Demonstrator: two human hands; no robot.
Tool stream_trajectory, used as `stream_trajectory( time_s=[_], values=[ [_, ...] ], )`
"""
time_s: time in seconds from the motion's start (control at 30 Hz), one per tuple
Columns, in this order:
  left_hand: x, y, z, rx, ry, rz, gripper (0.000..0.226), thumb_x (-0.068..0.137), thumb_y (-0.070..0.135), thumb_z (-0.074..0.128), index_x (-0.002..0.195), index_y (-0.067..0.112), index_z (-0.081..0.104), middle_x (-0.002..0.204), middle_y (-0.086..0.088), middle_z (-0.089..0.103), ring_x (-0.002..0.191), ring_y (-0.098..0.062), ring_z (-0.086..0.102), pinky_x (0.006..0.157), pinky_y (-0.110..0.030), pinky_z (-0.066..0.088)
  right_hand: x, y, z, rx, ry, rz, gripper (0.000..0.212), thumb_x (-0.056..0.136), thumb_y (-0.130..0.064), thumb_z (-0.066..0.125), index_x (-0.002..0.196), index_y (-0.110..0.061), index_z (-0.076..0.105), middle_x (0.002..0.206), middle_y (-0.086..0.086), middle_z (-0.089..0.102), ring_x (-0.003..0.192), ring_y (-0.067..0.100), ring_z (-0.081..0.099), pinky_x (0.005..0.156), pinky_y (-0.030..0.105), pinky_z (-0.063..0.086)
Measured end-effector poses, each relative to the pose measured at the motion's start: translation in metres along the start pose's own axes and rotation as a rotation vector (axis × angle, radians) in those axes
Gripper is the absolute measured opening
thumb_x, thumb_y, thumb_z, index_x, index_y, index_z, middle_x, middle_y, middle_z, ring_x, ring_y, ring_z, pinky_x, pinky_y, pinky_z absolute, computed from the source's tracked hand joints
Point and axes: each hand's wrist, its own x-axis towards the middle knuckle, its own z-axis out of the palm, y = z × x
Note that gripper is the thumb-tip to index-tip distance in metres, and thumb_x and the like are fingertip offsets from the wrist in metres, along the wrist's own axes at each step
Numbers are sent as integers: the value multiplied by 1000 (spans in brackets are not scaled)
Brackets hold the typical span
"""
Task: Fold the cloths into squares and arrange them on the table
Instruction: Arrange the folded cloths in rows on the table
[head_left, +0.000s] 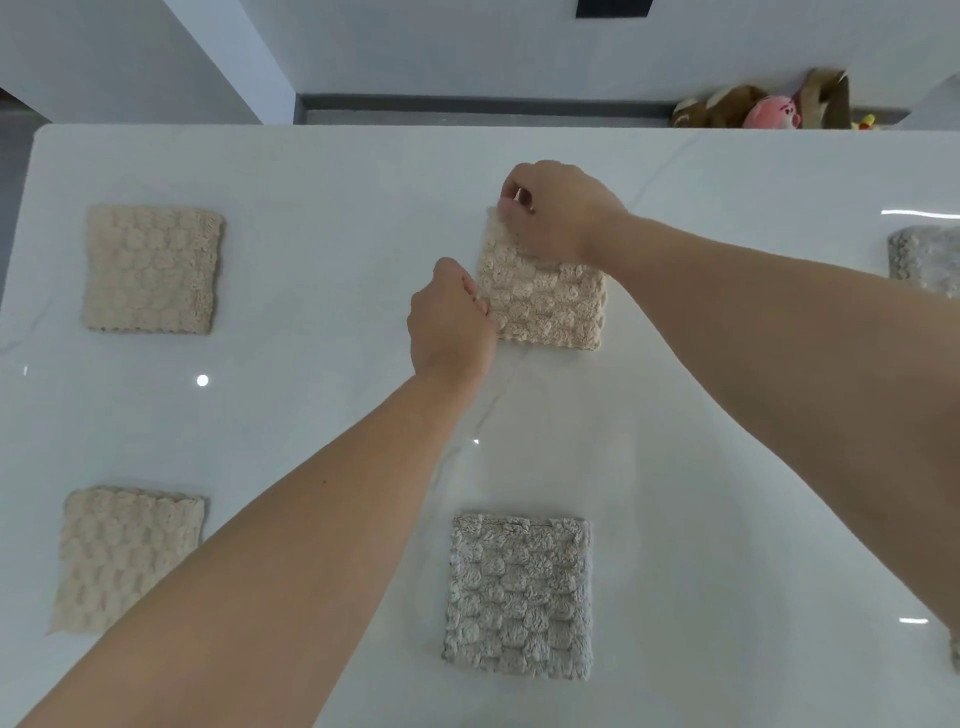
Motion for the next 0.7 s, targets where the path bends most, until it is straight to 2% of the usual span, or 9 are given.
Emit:
stream_trajectory(
  time_s=[0.07,0.13,0.23,0.3,0.33,0.4,0.5,0.6,0.7],
  values=[
    [-2,3,0,128,-29,94,14,89,5,46,99,14,50,84,-1,59,77,-25,58,59,-37,46,-10,8,-3,5,86,23,31,93,-37,45,117,-25,61,112,-4,61,103,19,58,92,41,48],
    [-2,7,1,310,-65,155,16,92,9,46,107,14,50,97,-6,59,82,-28,57,59,-38,41,-21,16,-4,36,200,63,33,92,-35,46,120,-23,61,118,-2,60,108,19,55,96,41,47],
    [3,11,6,499,-39,243,42,89,6,55,129,12,47,127,-11,51,102,-31,56,68,-39,43,-40,30,-1,192,378,204,31,95,-32,47,122,-21,59,124,-1,56,108,18,55,93,37,49],
    [8,12,9,475,1,458,60,82,0,60,139,8,44,148,-16,42,122,-36,51,89,-43,49,-57,39,5,248,422,275,30,98,-30,47,124,-20,58,127,0,55,109,18,56,92,36,50],
    [13,13,11,451,12,568,60,83,-1,57,142,5,44,154,-18,38,132,-37,46,101,-45,45,-66,43,8,249,430,287,30,99,-29,46,125,-20,58,128,1,55,111,18,56,93,36,50],
    [23,18,16,434,-10,697,52,95,6,47,148,5,41,160,-16,33,146,-36,33,116,-47,35,-81,48,17,229,436,277,31,101,-27,45,127,-18,59,130,4,57,116,22,54,97,40,48],
    [36,24,27,484,-124,693,51,107,26,31,156,11,29,167,-11,20,154,-33,15,122,-49,23,-91,50,31,180,404,292,38,103,-26,39,136,-17,55,137,6,57,128,29,47,106,44,40],
    [46,15,40,556,-233,586,58,109,38,21,161,14,12,170,-8,3,156,-29,-3,127,-46,9,-94,47,43,137,369,337,46,104,-31,32,148,-23,44,145,-2,52,137,26,39,110,46,32],
    [48,0,45,642,-226,540,61,108,45,10,162,17,2,170,-5,-4,156,-25,-9,126,-48,1,-92,39,50,42,317,356,49,105,-41,25,154,-32,30,152,-2,43,141,25,33,113,48,27]
  ],
)
